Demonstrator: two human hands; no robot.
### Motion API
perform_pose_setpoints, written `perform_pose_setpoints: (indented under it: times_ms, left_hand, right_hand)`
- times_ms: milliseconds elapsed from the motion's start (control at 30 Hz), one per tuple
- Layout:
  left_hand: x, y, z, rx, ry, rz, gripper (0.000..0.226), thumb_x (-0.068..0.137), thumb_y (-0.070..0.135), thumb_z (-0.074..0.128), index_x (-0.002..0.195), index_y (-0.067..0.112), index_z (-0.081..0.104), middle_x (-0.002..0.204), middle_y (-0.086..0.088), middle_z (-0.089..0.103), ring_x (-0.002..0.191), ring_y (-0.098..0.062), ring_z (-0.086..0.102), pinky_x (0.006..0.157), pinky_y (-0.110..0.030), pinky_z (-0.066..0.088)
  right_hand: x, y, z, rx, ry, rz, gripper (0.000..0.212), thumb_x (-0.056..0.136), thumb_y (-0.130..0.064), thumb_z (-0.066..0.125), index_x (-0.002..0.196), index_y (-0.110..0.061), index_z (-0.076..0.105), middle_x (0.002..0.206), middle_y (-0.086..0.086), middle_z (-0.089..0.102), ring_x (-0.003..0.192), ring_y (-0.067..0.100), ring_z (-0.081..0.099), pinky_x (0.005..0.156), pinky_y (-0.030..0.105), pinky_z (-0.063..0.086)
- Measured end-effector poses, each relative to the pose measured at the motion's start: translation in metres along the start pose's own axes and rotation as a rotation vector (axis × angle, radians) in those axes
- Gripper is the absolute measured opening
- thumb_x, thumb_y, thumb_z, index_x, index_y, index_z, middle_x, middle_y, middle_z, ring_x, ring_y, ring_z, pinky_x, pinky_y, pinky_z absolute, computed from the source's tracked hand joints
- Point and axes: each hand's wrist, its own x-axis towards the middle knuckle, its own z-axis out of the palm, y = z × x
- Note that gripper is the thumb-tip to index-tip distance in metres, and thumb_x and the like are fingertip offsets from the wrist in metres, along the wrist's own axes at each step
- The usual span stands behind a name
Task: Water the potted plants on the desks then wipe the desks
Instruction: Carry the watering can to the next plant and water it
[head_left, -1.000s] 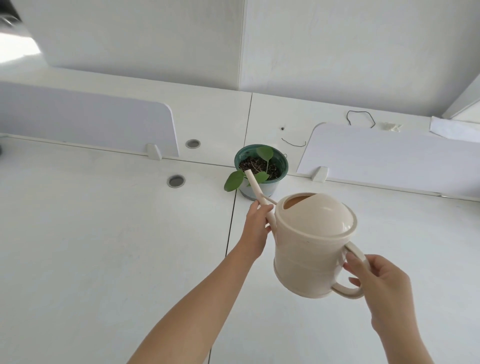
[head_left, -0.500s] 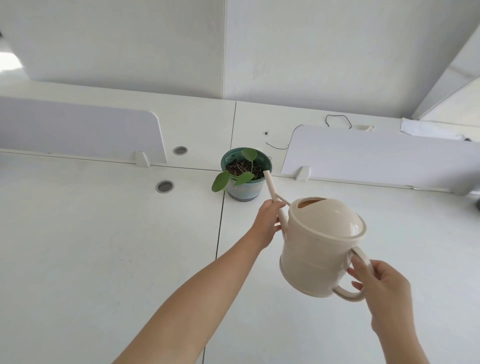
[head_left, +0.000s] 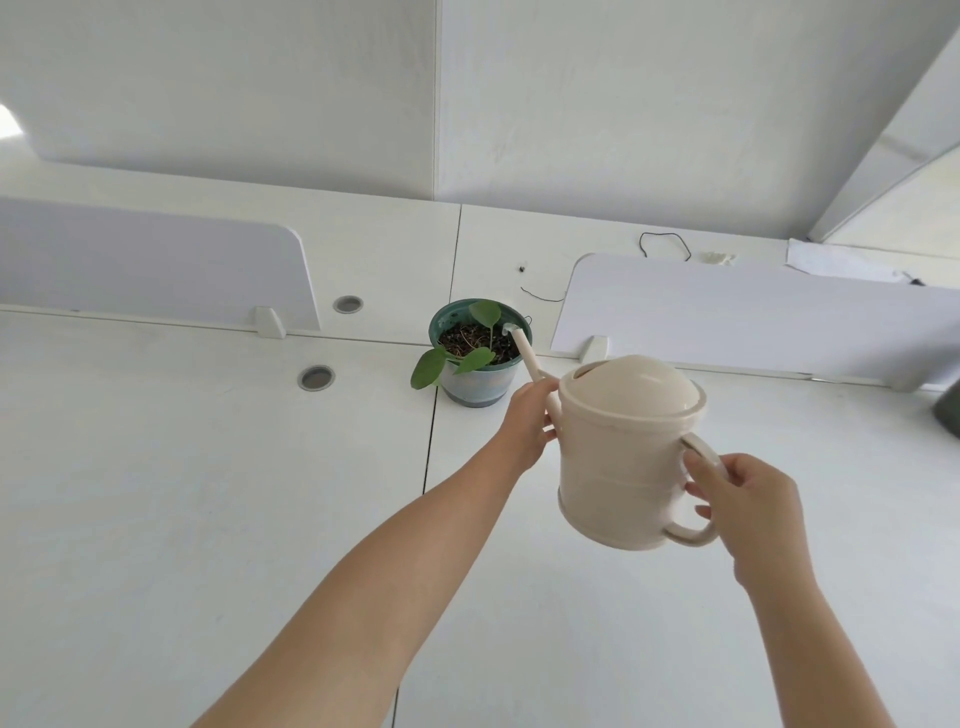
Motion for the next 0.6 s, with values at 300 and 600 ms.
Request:
perform_pose_setpoints:
  times_ms: [300,600]
  left_hand:
    - [-0.004,-0.010,-0.005,0.017,-0.014,0.006,0.014,0.087,0.020,0.047,0.099,0.013,0.047,0.095,-0.007,0.044,0.084,-0.021,0.049,0.071,-0.031,0.044]
    - [-0.043,-0.038,-0.063,0.002,0.129,0.090,0.015,0.092,0.020,0.042,0.105,0.019,0.051,0.110,-0.004,0.051,0.104,-0.020,0.053,0.084,-0.035,0.038]
  right_hand:
    - [0.000,0.034,-0.006,0.145,-0.020,0.073,0.021,0.083,-0.011,0.059,0.064,-0.006,0.055,0.075,0.016,0.056,0.076,0.030,0.055,0.071,0.040,0.043]
    - [-0.013,0.064,0.013,0.206,-0.192,0.128,0.021,0.064,-0.019,0.063,0.067,-0.003,0.049,0.065,0.005,0.039,0.068,0.021,0.035,0.057,0.032,0.025]
